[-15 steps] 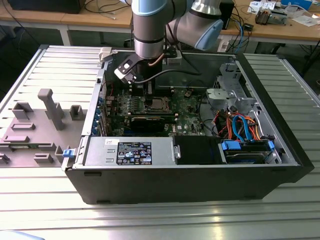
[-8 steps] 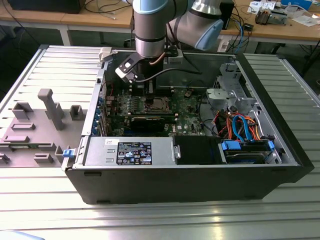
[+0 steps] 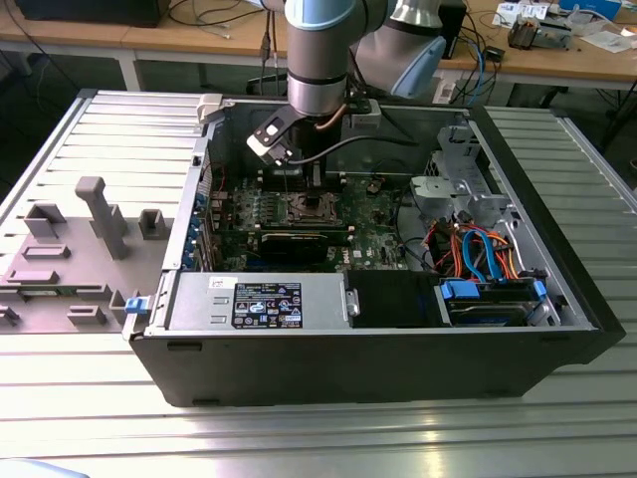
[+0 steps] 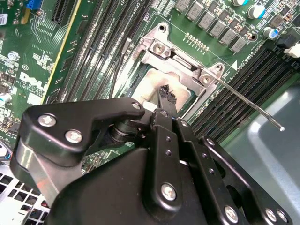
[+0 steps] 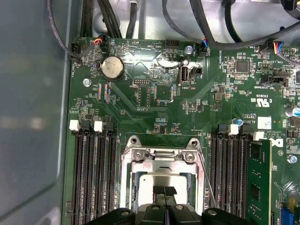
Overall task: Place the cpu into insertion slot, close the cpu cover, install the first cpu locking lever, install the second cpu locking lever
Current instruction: 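Close the cpu cover, then install the first cpu locking lever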
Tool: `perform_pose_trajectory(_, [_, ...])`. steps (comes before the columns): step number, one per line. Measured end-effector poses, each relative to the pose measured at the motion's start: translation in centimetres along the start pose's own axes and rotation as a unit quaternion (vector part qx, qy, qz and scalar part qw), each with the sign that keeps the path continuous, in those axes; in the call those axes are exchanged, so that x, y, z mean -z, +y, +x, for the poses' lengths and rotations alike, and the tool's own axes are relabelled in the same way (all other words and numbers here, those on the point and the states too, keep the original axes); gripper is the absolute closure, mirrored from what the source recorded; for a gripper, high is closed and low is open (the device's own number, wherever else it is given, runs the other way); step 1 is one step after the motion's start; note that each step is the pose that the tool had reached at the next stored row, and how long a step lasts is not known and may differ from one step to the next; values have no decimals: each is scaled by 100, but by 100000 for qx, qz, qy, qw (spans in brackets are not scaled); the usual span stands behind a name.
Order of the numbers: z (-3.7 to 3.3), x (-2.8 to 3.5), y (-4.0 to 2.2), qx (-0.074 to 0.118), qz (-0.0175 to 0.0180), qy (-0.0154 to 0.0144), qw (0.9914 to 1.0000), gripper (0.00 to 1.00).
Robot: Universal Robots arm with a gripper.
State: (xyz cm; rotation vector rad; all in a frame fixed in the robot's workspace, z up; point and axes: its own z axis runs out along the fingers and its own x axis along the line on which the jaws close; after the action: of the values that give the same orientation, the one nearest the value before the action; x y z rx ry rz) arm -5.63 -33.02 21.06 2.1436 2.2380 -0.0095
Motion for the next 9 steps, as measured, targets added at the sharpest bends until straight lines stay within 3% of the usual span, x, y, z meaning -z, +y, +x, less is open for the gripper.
perform_pose_trajectory(9, [0, 0, 0, 0, -1, -5, 100000, 89])
